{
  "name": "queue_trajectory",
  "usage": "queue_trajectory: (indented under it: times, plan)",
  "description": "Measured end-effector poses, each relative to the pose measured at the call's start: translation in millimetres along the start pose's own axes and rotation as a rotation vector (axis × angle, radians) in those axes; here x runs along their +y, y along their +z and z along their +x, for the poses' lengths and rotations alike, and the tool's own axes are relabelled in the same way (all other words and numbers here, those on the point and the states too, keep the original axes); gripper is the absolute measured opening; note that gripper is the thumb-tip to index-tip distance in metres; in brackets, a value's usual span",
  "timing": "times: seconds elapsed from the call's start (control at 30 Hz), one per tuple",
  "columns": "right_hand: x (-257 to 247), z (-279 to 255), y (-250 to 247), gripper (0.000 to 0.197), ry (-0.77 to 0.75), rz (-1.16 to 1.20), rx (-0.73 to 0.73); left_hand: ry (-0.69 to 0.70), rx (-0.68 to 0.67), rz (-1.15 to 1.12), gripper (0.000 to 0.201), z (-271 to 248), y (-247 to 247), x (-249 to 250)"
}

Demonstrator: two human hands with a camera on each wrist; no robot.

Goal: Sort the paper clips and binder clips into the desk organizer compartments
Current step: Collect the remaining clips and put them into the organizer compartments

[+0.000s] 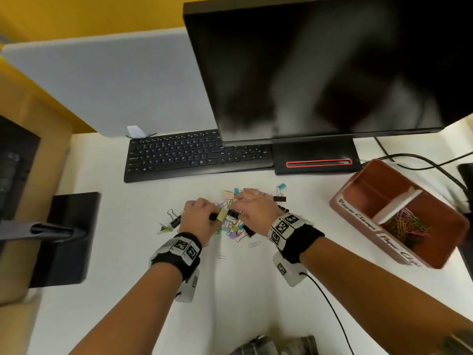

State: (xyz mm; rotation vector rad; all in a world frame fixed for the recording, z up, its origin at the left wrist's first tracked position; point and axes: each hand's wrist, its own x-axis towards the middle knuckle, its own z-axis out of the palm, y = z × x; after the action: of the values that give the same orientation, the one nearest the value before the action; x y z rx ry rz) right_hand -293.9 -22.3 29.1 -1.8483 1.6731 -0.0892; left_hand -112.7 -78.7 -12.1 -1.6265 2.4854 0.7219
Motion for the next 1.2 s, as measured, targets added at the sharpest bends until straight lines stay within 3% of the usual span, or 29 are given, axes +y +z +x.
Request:
queue_trajectory:
  times: [0.07,0.4,0.53,0.7,0.83,0.93,1.1,1.2]
  plan:
    - [-1.0,3.9,7.5,0.038,0.041,-0.013,-0.038,0.021,0.021,0.009,0.011,-2.5,0.7,-2.3]
    - [10.8,-15.2,31.3,0.015,0.198,0.156,0.167,0.025,0.068,-0.160,0.008,-21.1,1.2,-26.0]
    - [26.3,-36.1,27.2,0.010,0.255,0.161,0.254,0.002,0.044,-0.222,0.026,-29.7,-4.9,-37.1]
    - [27.0,-39.5,12.5,0.018,0.299,0.108,0.360,0.036,0.119,-0.147,0.034,-27.1,-12.4,-33.9]
    - [12.0,-5.4,0.1,0.037,0.266,0.115,0.276,0.055,0.039,-0.057,0.042,-10.8,-10.4,-16.3]
    - [11.1,23.9,0.1,0.045,0.331,0.056,0.163,0.038,-0.009,-0.003,0.042,0.5,-5.3,-7.0]
    - [23.7,45.4,1.0,0.033,0.409,0.003,0.132,-0.008,-0.028,-0.136,0.026,10.1,-3.3,-3.9]
    - [26.0,46.6,-0.6,0.027,0.432,0.012,0.027,-0.002,-0.021,-0.191,0.017,9.4,0.3,-5.8]
